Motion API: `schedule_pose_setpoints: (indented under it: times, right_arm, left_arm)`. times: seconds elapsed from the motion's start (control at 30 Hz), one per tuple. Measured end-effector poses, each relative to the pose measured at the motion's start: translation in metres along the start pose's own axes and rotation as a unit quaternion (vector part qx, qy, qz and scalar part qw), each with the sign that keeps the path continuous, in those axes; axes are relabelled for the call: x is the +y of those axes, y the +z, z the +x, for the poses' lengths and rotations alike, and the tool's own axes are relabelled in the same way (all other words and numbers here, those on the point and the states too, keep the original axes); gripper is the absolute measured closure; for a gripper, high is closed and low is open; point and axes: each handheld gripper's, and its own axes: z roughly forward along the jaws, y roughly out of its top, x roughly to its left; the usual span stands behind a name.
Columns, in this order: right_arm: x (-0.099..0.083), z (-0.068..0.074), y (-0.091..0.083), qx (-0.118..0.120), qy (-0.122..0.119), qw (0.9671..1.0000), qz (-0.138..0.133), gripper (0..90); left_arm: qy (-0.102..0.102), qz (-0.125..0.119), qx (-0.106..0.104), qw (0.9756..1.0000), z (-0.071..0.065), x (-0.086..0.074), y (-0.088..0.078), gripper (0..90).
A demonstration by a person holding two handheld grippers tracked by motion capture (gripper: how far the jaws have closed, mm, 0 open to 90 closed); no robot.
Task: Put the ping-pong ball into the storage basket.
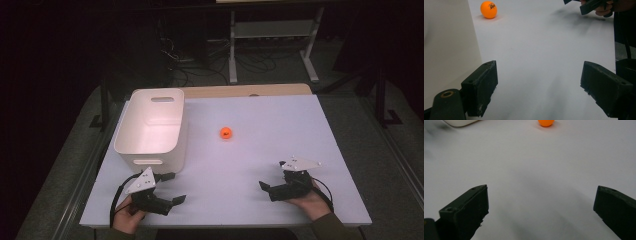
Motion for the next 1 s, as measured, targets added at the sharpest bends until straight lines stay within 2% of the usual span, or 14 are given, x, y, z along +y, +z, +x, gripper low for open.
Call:
schedule_pose_setpoints:
  times: [0.53,1.0]
  right_arm:
    - [0.003,0.001,0.002,0.002,0.001,1.0000,0.007,0.0]
    - [0.011,0.005,0.009,0.008,-0.008,0.9998,0.017,0.0]
  left_arm:
    - [0.003,-0.003,0.000,1.0000,0.000,0.000,-0.001,14.1]
    - [0.006,-0.005,-0.001,1.0000,-0.001,0.000,-0.001,14.1]
